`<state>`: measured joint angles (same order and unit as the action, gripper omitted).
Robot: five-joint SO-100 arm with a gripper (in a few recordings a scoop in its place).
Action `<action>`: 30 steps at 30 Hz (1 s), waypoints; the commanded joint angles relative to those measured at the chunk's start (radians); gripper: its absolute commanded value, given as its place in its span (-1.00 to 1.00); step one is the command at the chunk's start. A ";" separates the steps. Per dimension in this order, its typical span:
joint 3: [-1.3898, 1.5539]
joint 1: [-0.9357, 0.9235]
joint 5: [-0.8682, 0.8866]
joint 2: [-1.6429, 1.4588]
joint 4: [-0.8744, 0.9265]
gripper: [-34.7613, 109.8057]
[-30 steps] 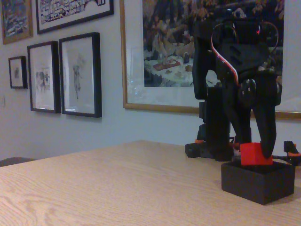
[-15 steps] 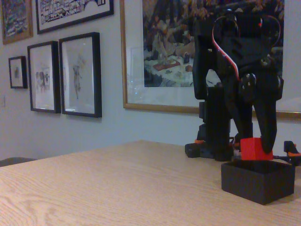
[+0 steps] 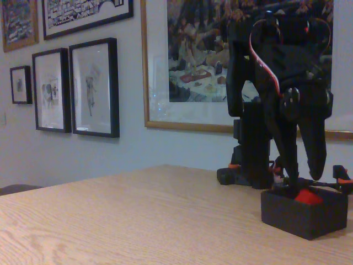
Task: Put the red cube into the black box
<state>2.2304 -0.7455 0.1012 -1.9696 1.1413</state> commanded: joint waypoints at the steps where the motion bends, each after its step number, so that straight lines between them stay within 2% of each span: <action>1: -0.020 -0.015 0.002 -0.018 0.021 -0.25; 10: -0.051 0.040 0.061 -0.066 0.077 -0.26; 13: -0.037 0.149 -0.006 -0.207 0.054 -0.35; 17: 0.201 0.383 -0.040 -0.485 -0.057 -0.49; 21: 0.379 0.598 -0.035 -0.569 -0.107 -0.54; 24: 0.465 0.667 -0.014 -0.607 -0.126 -0.54; 30: 0.615 0.781 -0.003 -0.913 -0.089 -0.64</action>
<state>2.7949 -0.0107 0.0752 -2.7596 1.0247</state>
